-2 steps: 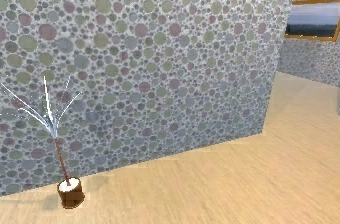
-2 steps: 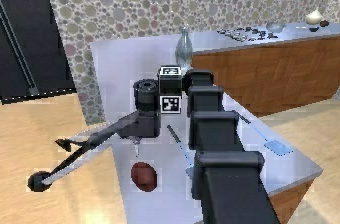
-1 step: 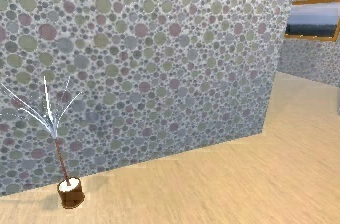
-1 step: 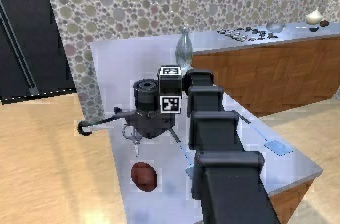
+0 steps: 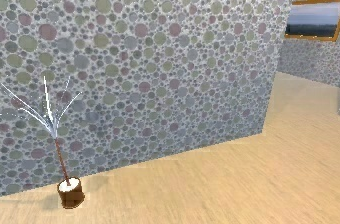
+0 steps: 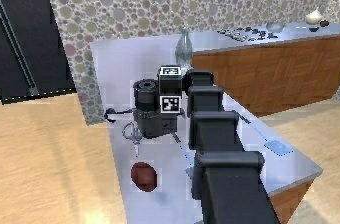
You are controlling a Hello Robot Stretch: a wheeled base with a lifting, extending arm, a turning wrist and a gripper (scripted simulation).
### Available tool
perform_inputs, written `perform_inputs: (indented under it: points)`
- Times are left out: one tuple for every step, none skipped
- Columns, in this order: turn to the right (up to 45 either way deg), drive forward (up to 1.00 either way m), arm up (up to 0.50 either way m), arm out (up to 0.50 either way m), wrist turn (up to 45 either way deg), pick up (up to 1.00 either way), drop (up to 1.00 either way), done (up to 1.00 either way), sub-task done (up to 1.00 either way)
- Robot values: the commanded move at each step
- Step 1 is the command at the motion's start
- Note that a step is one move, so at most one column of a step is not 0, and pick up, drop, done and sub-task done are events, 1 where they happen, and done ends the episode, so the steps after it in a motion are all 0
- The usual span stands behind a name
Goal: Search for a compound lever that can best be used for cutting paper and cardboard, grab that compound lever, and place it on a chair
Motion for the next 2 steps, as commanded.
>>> perform_inputs:
  points:
    - [0.0, 0.00, -0.14, 0.00, 0.0, 0.00, 0.00, 0.00, 0.00]
    - [0.0, 0.00, 0.00, 0.00, 0.0, 1.00, 0.00, 0.00, 0.00]
